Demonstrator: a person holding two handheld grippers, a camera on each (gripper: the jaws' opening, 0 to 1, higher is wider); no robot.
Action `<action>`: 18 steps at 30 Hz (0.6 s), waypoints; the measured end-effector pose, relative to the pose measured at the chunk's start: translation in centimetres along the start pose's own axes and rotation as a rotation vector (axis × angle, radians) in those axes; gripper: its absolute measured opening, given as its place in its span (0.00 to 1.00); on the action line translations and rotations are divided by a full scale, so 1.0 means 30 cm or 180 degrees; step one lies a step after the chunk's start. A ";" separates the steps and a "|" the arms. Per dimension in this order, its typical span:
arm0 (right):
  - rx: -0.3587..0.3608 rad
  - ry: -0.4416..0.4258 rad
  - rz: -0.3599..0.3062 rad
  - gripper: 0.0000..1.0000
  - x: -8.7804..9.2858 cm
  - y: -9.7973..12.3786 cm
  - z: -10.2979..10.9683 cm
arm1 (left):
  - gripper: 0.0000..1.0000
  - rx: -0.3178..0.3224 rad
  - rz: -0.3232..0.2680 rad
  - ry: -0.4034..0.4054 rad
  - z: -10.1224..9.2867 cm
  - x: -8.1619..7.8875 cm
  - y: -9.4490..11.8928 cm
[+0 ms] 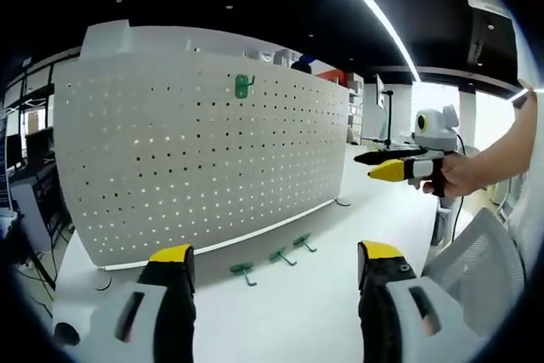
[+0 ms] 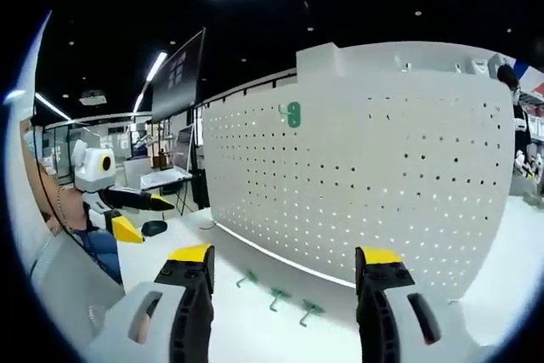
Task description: Insert the hook assembly into the mounting plate slot until the hook locks in place.
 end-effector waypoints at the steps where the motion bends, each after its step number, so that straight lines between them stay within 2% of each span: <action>1: 0.0007 0.0001 0.0010 0.66 0.007 0.006 -0.001 | 0.80 -0.0002 0.0004 0.0001 0.001 0.001 0.000; 18: 0.0065 -0.0043 0.0194 0.68 0.089 0.079 -0.016 | 0.81 0.0059 0.0103 -0.0004 -0.006 0.038 0.017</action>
Point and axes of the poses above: the point that each gripper's makers call its tool centre point, and the gripper's own axes: y roughly backward along the fingers, z roughly to its left, x roughly out of its underside, the point moved 1 cm from there along y, roughly backward along the fingers, and after that the axes turned 9 degrees about -y, right-handed, at the moved point
